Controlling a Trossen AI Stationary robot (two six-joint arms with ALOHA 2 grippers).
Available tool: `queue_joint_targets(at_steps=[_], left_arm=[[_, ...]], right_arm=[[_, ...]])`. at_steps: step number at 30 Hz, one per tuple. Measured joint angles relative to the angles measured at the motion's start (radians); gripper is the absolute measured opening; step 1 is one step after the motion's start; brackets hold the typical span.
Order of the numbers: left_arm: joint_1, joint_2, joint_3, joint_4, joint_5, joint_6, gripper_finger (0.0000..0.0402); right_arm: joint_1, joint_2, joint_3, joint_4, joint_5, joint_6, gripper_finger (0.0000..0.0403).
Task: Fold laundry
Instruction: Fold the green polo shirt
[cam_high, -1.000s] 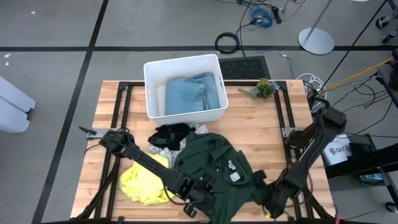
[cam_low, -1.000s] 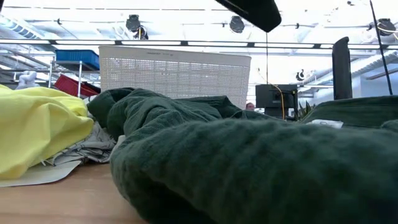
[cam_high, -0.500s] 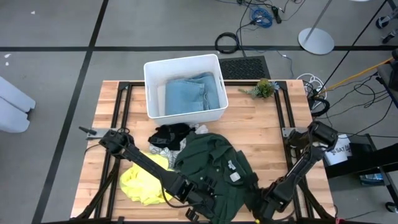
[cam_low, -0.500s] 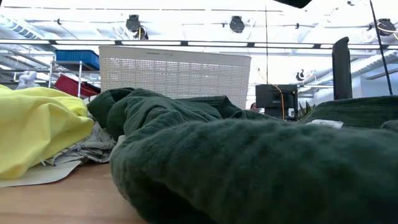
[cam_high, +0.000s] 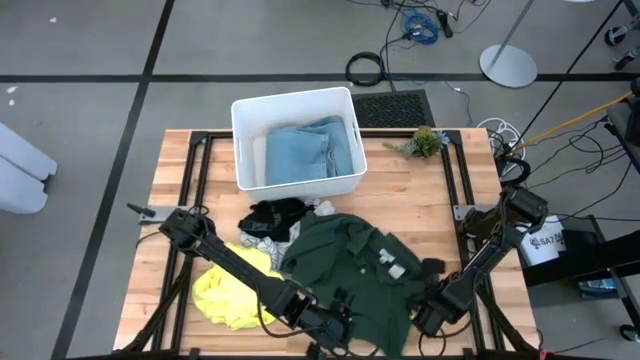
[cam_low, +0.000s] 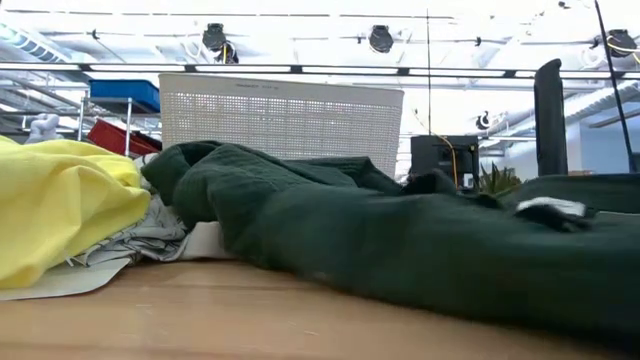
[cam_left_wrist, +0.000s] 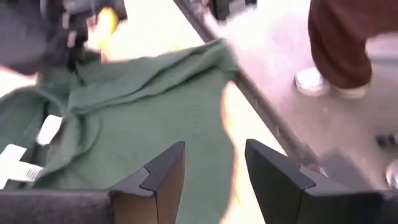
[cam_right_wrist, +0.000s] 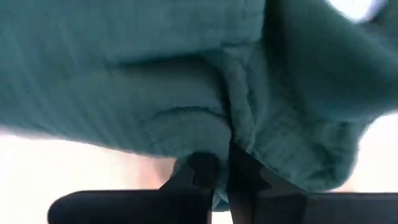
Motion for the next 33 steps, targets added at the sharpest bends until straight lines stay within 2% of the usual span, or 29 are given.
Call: queue_joint_targets(at_steps=[3, 7, 11, 15, 20, 25, 29, 33], left_arm=[[0.004, 0.047, 0.001, 0.118, -0.003, 0.002, 0.0178], [0.019, 0.134, -0.001, 0.247, -0.009, 0.010, 0.0178], [0.028, 0.169, -0.001, 0.327, 0.010, 0.056, 0.0178], [0.006, 0.169, 0.000, 0.364, -0.006, 0.106, 0.0178], [-0.018, 0.174, 0.023, 0.337, -0.030, 0.086, 0.0178], [0.000, 0.167, 0.018, 0.183, -0.079, -0.016, 0.0178], [0.034, 0.127, 0.034, 0.113, -0.053, -0.116, 0.0178], [0.040, 0.123, 0.048, 0.069, -0.020, -0.144, 0.0178]], right_arm=[[0.000, -0.045, -0.003, 0.049, -0.011, 0.111, 0.0006], [-0.051, -0.078, -0.010, 0.082, 0.014, 0.175, 0.0004], [-0.118, -0.085, -0.008, 0.119, 0.015, 0.119, 0.0002], [-0.172, -0.082, -0.007, 0.140, -0.030, 0.039, 0.0002], [-0.254, -0.082, -0.008, 0.135, -0.075, -0.036, 0.0001], [-0.353, -0.082, -0.008, 0.190, -0.078, -0.115, 0.0001], [-0.426, -0.086, -0.008, 0.206, -0.056, -0.175, 0.0000], [-0.516, -0.095, -0.007, 0.196, -0.045, -0.238, 0.0000]])
